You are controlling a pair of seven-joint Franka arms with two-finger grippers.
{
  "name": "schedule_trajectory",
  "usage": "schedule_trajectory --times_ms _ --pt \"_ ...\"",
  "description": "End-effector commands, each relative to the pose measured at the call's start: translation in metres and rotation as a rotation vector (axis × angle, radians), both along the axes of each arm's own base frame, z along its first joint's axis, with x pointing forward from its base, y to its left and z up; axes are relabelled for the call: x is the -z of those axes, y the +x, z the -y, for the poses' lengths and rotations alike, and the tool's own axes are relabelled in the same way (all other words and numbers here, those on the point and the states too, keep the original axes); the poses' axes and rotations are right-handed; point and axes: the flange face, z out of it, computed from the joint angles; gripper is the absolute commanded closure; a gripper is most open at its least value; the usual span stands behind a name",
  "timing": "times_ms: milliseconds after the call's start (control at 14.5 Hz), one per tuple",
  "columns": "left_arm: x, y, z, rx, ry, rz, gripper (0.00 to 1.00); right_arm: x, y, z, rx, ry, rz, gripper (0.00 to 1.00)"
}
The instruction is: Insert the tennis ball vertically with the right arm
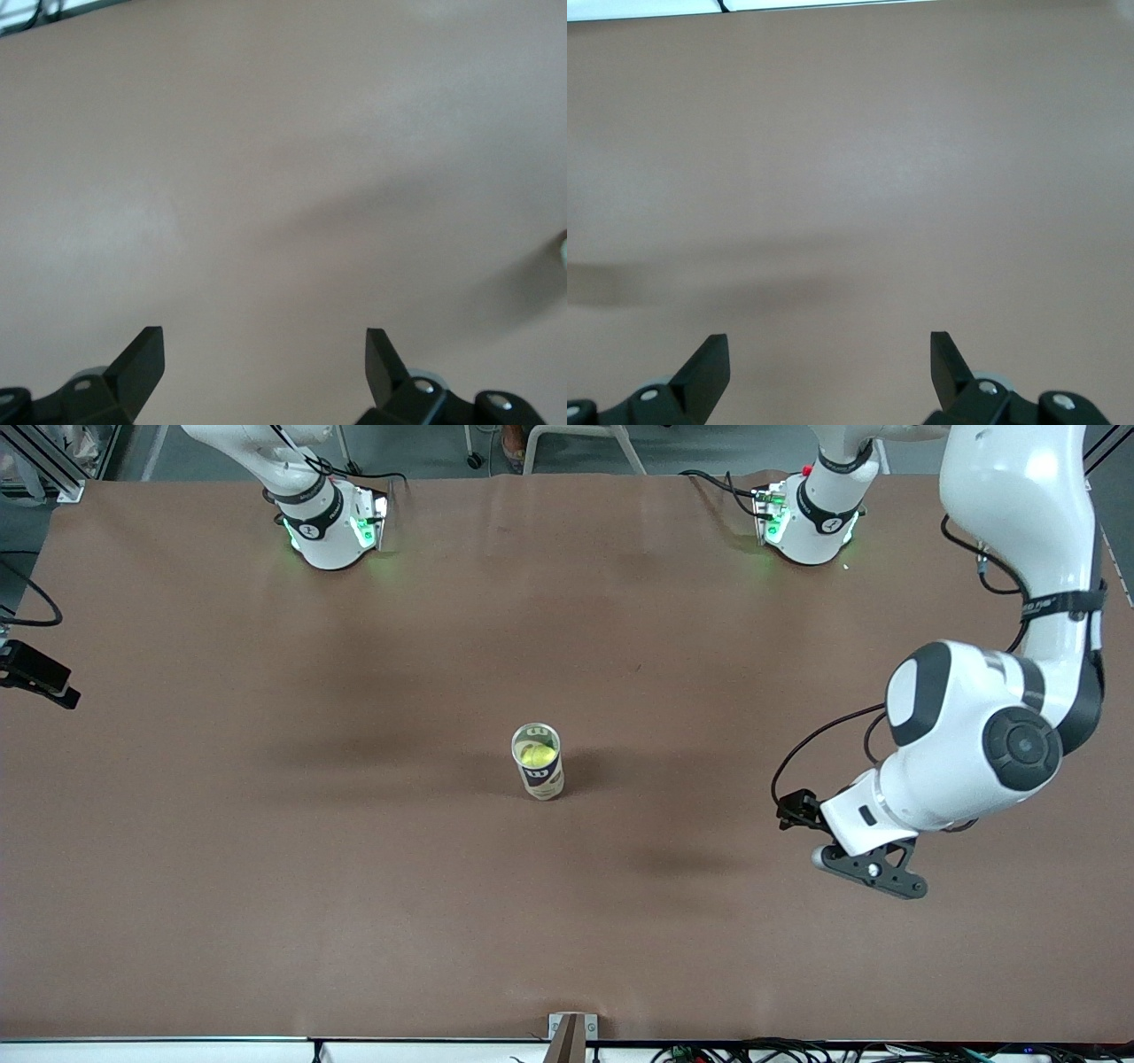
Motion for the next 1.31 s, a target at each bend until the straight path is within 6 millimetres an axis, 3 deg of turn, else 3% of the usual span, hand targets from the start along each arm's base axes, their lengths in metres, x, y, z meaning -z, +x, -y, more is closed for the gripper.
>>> schedule_trajectory --times_ms 0,276,414,691,898,967,1036,1243 --pt "-0.035 -0.021 -0.006 -0.139 0.040 -0.050 0.00 0.004 -0.031 -0.002 0.002 -0.004 0.010 0.00" --pt "-0.082 -0.034 -0.036 -0.203 0.201 0.011 0.00 -0.001 -0.035 0.002 0.010 0.000 0.010 0.00" --pt "-0.111 -0.039 -0.046 -0.214 0.201 0.055 0.00 -0.002 -0.036 -0.005 -0.004 -0.001 0.004 0.00" --pt "-0.162 -0.049 -0.109 -0.310 0.151 0.110 0.00 -0.007 -0.035 -0.006 -0.001 -0.002 0.012 0.00" --pt "-0.202 -0.080 -0.139 -0.357 0.159 0.076 0.00 -0.006 -0.034 -0.003 0.004 -0.002 0.013 0.00" --pt "-0.224 -0.098 -0.140 -0.360 0.165 0.076 0.00 -0.005 -0.034 -0.004 0.002 -0.002 0.012 0.00" --pt "-0.232 -0.109 -0.142 -0.360 0.176 0.057 0.00 -0.005 -0.033 -0.004 0.002 0.000 0.012 0.00" --pt "-0.240 -0.146 -0.132 -0.343 0.200 -0.005 0.00 -0.003 -0.032 -0.007 -0.002 0.000 0.012 0.00"
